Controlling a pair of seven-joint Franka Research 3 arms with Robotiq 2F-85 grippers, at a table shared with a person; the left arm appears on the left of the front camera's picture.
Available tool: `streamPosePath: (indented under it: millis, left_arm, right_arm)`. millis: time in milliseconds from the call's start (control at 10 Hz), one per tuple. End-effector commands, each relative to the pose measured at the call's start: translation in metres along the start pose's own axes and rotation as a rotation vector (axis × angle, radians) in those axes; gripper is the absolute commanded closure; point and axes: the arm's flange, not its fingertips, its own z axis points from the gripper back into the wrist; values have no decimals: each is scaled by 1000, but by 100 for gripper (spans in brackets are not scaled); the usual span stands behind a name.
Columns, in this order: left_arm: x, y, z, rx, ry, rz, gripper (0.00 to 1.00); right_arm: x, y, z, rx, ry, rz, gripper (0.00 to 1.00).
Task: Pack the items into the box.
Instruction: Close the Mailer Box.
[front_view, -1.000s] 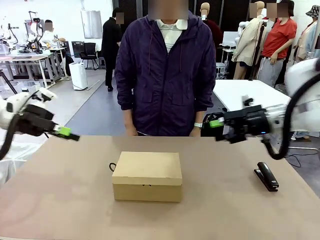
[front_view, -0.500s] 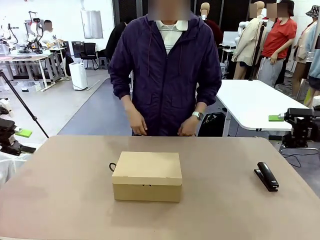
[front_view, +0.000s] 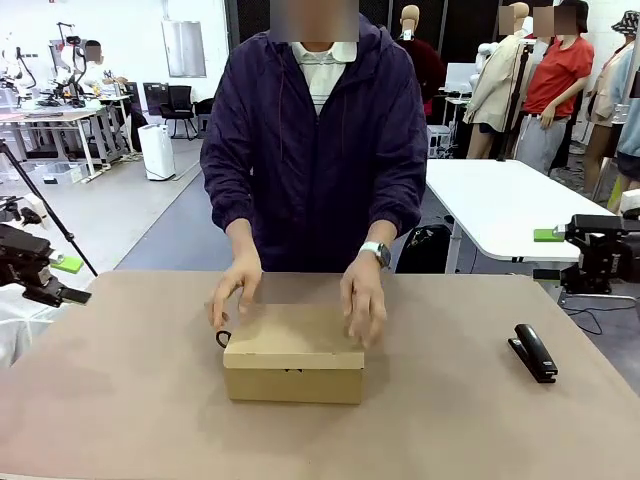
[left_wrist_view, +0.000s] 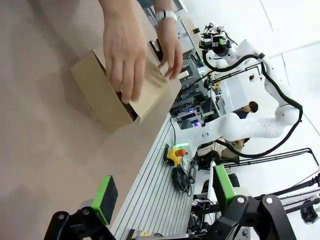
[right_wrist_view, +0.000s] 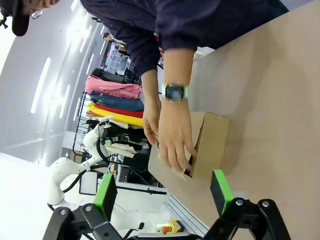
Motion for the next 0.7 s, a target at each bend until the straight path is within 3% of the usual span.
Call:
streamPosePath:
  millis: [0,600]
  left_arm:
    - [-2,-1,4,4,-9,-21,0]
    - [-2,-1,4,4,-9,-21,0]
  right_arm:
    - [1,3,0,12,-1,5,0]
    - [1,3,0,12,-1,5,0]
